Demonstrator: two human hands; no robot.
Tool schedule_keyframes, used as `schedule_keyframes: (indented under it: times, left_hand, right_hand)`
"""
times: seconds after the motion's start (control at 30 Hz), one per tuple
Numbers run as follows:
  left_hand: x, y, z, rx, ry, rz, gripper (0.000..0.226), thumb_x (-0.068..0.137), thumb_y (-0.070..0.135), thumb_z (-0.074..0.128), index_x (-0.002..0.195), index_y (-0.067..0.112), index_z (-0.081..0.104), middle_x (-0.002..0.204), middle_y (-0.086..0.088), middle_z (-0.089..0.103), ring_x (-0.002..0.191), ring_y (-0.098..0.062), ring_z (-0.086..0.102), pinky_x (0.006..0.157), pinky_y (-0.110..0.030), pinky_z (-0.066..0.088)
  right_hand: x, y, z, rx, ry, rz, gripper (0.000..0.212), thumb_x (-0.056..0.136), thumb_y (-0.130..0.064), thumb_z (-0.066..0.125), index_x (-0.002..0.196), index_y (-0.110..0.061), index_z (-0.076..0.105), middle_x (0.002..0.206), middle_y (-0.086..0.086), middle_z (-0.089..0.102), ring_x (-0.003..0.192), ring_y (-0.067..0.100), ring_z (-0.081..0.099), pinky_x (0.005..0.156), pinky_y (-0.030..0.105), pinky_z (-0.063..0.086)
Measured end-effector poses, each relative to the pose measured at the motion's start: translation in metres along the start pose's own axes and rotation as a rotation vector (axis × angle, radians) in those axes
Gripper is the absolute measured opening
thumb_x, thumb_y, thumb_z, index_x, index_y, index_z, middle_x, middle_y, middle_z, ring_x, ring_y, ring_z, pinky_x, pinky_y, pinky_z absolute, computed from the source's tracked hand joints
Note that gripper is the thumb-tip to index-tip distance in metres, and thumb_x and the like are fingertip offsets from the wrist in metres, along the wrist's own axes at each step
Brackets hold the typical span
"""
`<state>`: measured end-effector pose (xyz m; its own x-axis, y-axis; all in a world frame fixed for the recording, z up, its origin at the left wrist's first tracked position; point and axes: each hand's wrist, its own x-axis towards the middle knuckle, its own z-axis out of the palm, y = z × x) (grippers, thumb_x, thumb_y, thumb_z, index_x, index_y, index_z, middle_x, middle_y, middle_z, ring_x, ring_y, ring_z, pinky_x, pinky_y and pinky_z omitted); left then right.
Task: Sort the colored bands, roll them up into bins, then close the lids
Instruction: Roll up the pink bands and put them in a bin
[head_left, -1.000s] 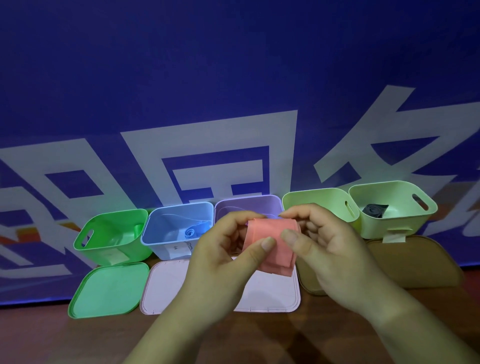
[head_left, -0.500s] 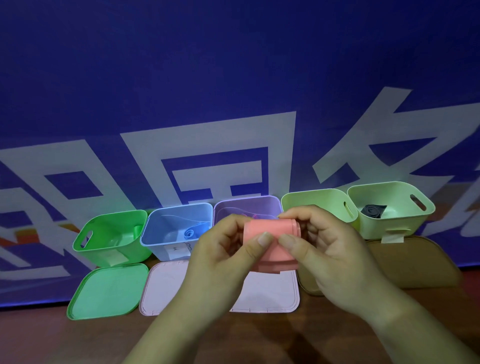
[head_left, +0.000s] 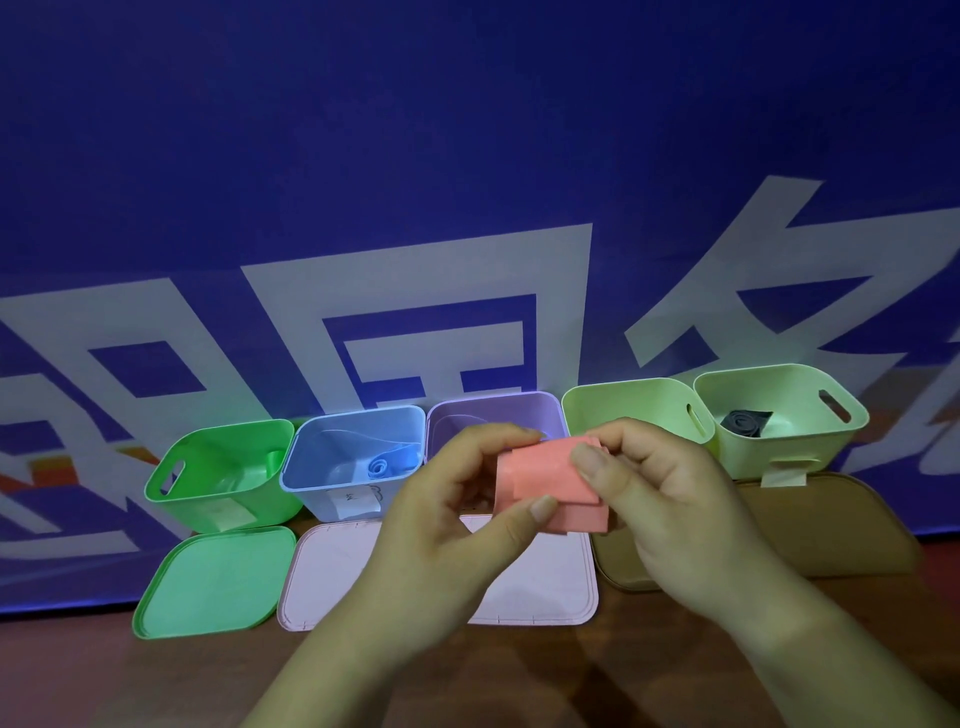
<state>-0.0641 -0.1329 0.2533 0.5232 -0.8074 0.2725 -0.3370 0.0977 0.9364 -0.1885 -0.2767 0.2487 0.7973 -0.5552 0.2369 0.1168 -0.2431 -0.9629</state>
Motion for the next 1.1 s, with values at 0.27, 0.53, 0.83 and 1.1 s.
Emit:
schedule_keyframes:
  times: [0.27, 0.53, 0.83, 1.1]
  left_hand:
    - [0.001, -0.001, 0.001, -0.017, 0.056, -0.011, 0.035, 0.076, 0.038, 0.075, 0.109, 0.032, 0.068, 0.105, 0.000, 0.072, 0.096, -0.029, 0.067, 0.083, -0.050, 0.058]
    - [0.004, 0.000, 0.004, -0.135, 0.106, -0.076, 0.026, 0.079, 0.028, 0.075, 0.104, 0.021, 0.071, 0.099, -0.001, 0.075, 0.092, -0.020, 0.072, 0.079, -0.030, 0.058]
    - [0.007, -0.003, 0.004, -0.056, 0.079, -0.052, 0.032, 0.082, 0.041, 0.072, 0.111, 0.029, 0.068, 0.107, 0.003, 0.073, 0.099, -0.022, 0.069, 0.084, -0.037, 0.058]
    - [0.012, -0.018, 0.004, -0.020, 0.066, 0.025, 0.030, 0.079, 0.034, 0.075, 0.109, 0.033, 0.071, 0.109, -0.004, 0.071, 0.099, -0.034, 0.067, 0.086, -0.055, 0.055]
  right_hand:
    - [-0.001, 0.000, 0.002, 0.009, 0.011, -0.025, 0.034, 0.077, -0.053, 0.062, 0.096, -0.026, 0.069, 0.082, -0.007, 0.069, 0.076, 0.009, 0.064, 0.069, 0.022, 0.051]
    - [-0.002, 0.002, 0.001, -0.014, 0.005, -0.152, 0.028, 0.082, -0.039, 0.067, 0.109, -0.037, 0.069, 0.110, -0.004, 0.069, 0.104, 0.023, 0.065, 0.088, 0.040, 0.055]
    - [0.003, 0.003, 0.000, 0.045, 0.058, -0.095, 0.020, 0.082, -0.030, 0.076, 0.103, -0.031, 0.074, 0.100, -0.002, 0.073, 0.093, 0.018, 0.070, 0.079, 0.023, 0.054]
    - [0.009, 0.015, 0.000, 0.194, 0.083, 0.055, 0.026, 0.076, -0.025, 0.068, 0.100, -0.018, 0.073, 0.086, 0.002, 0.075, 0.074, 0.018, 0.073, 0.066, 0.023, 0.057]
